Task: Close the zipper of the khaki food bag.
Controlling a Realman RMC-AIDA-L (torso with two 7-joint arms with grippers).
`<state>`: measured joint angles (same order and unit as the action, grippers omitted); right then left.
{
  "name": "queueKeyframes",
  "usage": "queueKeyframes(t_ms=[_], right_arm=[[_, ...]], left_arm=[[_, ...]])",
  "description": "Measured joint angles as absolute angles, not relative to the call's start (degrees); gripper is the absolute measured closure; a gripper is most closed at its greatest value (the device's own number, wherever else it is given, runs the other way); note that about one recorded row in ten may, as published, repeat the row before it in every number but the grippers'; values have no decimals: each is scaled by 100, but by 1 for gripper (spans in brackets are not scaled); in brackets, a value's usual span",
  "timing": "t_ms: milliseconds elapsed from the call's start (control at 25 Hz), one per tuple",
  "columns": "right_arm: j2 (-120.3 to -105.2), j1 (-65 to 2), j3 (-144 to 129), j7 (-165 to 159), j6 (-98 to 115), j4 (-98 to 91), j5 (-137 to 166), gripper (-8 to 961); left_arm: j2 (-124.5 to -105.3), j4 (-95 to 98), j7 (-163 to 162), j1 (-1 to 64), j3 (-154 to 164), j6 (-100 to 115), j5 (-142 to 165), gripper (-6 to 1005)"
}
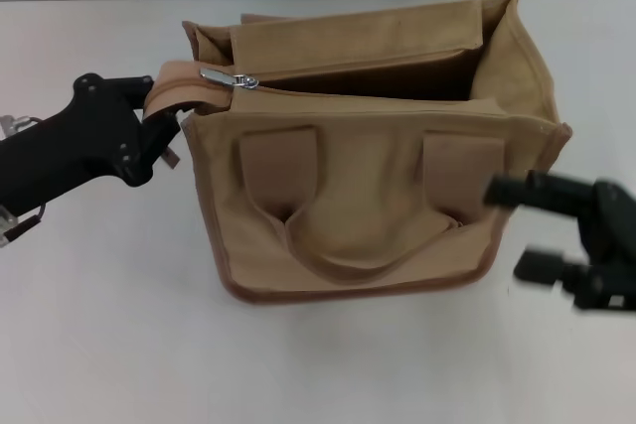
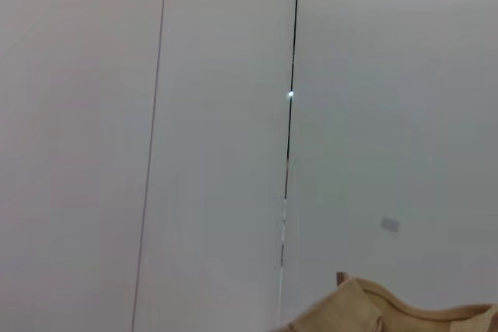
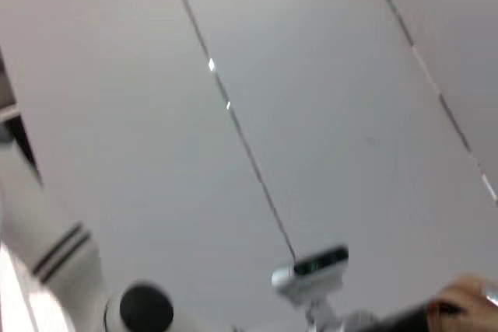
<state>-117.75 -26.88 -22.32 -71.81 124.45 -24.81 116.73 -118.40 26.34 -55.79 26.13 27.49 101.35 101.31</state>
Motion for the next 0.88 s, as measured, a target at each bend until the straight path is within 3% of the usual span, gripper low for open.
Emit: queueKeyframes(t_ms=[320, 880], right_arm=[[-11572, -3391, -2251, -9359, 12303, -2505, 10818, 314], [-11476, -4303, -2329, -11699, 11579, -2964, 10829, 327]], left_arm=[[-11860, 2452, -5214, 2664, 2792, 10283, 9910, 1001], [-11860, 2336, -4978, 2829, 2766, 10361, 9907, 1000]])
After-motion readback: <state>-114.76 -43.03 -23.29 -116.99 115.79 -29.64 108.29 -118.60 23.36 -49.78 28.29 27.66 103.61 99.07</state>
